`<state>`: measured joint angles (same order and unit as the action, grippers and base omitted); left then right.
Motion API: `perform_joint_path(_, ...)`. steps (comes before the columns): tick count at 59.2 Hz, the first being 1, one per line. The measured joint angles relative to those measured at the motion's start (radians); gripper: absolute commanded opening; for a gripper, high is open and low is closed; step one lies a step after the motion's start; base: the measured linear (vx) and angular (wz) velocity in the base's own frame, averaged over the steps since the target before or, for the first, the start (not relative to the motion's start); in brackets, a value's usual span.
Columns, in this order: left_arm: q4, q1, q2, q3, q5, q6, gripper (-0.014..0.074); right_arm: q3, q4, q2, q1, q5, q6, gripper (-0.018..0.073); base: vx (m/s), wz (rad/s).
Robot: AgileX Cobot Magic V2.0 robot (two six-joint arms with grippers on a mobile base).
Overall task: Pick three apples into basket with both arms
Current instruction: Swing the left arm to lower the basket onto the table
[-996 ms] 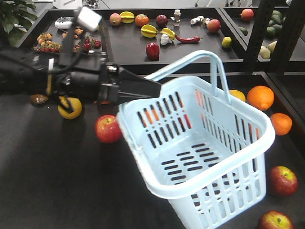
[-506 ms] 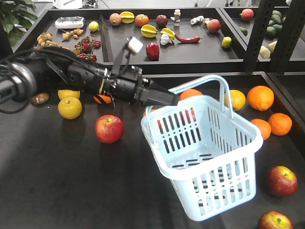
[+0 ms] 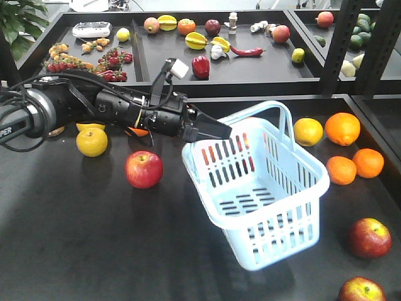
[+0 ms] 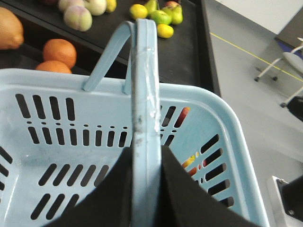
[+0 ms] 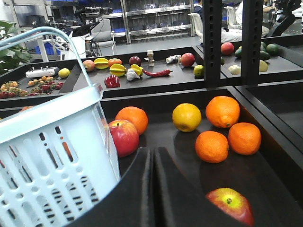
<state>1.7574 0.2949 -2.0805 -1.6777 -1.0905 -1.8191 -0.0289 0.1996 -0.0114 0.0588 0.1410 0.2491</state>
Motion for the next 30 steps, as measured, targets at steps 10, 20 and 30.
perform_joint_path(10,0.000,-0.027,0.000,0.000,-0.006,0.002,0.0001,0.000,0.000,0.000,0.000,0.000,0.000,-0.0005,0.00,0.00)
perform_joint_path(20,0.000,-0.051,0.000,0.000,-0.044,0.002,0.0004,0.000,0.000,0.000,0.000,0.000,0.000,-0.0005,0.00,0.00)
perform_joint_path(30,0.000,-0.056,0.000,0.000,-0.072,0.002,0.0007,0.000,0.000,0.000,0.000,0.000,0.000,-0.0005,0.00,0.00)
